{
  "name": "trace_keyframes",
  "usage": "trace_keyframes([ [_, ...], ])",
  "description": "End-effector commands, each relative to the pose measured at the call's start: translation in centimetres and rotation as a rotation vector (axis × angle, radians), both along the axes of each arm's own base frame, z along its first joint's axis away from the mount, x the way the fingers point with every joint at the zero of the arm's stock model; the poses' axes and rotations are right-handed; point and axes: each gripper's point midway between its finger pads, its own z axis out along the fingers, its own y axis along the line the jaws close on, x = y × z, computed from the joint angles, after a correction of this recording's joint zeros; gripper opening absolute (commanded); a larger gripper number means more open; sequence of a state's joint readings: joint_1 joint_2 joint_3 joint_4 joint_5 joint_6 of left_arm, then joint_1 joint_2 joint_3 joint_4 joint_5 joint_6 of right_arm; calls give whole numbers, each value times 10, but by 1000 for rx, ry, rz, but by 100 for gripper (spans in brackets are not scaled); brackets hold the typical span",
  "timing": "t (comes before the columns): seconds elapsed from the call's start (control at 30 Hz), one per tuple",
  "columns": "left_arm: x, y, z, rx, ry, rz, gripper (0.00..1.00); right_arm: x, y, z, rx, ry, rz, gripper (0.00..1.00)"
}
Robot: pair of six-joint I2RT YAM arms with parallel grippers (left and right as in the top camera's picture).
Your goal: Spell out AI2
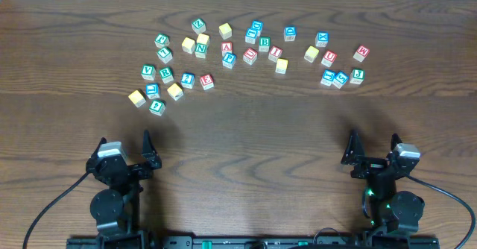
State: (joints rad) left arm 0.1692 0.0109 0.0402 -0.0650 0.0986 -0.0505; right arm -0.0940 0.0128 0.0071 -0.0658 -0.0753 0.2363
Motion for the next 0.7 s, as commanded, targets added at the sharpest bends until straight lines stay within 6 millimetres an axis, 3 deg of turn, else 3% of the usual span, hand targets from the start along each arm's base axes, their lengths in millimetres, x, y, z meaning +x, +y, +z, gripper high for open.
trace_keyframes([
  [0.0, 0, 2, -15, 8, 33, 6, 98, 0, 0, -1, -5, 1, 3, 99],
  [0.3, 0, 0, -4, 11, 10, -1, 98, 0, 0, -1, -5, 1, 3, 99],
  [0.53, 3, 1, 24, 10, 18, -1, 98, 0, 0, -1, -5, 1, 3, 99],
  [0.67, 11, 1, 50, 5, 39, -6, 98, 0, 0, -1, -5, 1, 3, 99],
])
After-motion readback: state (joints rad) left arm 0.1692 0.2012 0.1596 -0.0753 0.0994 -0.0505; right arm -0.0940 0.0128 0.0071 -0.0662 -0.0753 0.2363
